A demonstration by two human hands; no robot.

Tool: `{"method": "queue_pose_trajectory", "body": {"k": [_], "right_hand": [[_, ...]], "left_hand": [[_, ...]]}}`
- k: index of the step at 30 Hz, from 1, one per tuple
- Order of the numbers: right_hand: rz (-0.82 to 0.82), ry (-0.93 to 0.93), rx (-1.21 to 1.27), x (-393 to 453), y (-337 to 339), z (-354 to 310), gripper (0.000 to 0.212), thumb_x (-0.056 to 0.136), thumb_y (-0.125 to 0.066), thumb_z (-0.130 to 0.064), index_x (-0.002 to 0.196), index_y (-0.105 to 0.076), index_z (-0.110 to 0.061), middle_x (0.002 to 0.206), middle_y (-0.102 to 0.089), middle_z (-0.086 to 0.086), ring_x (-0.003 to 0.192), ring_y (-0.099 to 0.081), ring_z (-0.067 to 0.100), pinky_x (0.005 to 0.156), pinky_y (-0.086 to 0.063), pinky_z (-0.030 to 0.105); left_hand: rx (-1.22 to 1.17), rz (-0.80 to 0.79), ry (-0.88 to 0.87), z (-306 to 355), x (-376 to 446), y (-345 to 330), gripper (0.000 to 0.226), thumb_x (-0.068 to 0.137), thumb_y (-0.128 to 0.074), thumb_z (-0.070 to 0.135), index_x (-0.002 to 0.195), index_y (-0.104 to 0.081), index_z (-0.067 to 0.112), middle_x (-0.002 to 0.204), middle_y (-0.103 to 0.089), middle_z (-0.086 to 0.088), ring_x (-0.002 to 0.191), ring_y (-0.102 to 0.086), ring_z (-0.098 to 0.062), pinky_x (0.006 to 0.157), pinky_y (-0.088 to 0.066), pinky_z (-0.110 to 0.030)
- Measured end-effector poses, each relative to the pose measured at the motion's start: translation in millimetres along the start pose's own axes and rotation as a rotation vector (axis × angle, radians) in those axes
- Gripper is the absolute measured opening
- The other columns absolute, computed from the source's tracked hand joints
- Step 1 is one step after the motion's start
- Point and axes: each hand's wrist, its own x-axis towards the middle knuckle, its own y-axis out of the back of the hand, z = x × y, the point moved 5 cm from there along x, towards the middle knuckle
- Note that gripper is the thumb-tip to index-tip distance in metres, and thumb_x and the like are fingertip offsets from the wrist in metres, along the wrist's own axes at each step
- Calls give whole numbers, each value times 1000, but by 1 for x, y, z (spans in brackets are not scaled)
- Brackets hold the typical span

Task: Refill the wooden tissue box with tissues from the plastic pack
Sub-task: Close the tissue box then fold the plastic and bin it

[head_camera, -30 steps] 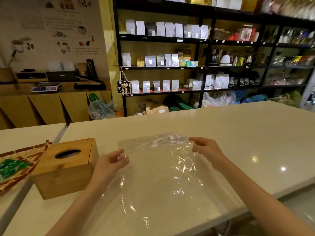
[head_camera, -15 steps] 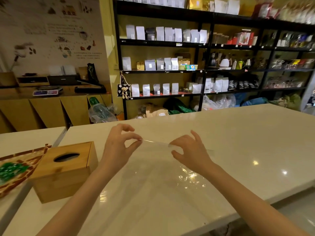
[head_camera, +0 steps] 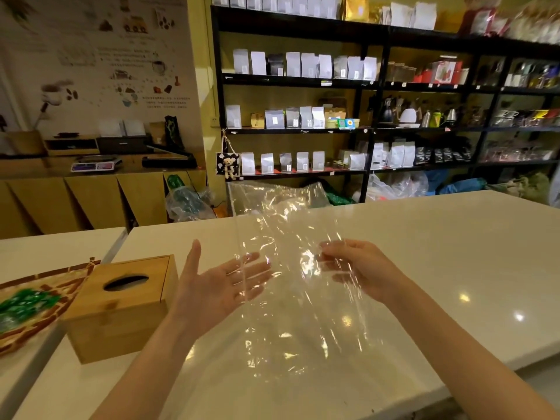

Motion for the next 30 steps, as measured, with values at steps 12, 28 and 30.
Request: {"method": "queue_pose_trajectory", "body": {"k": [12,28,30], "right_hand": [[10,-209,208,11,19,47,9,86,-59,-12,83,-67,-16,68,-74,-2,54,-67,5,41,-46,14],[-78,-158,186,14,47,37,8,86,-59,-15,82,-66,-15,67,-75,-3,53,-66,5,40,-48,16],[-49,-142,140,15,53,42,6,86,-60,-15,84,-65,-14,67,-75,-3,54,-67,6,43,-50,16]], "left_hand": [[117,101,60,-40,23,9,108,30,-85,57,123,-51,14,107,-67,-9,101,-65,-25,85,-54,-35],[140,-7,-14,-44,40,-31,86,46,-72,67,112,-64,12,112,-70,-8,101,-68,-23,82,-56,-36],[219,82,-51,-39,35,-27,84,44,-82,53,114,-61,12,107,-72,-3,99,-68,-19,73,-57,-29]]}}
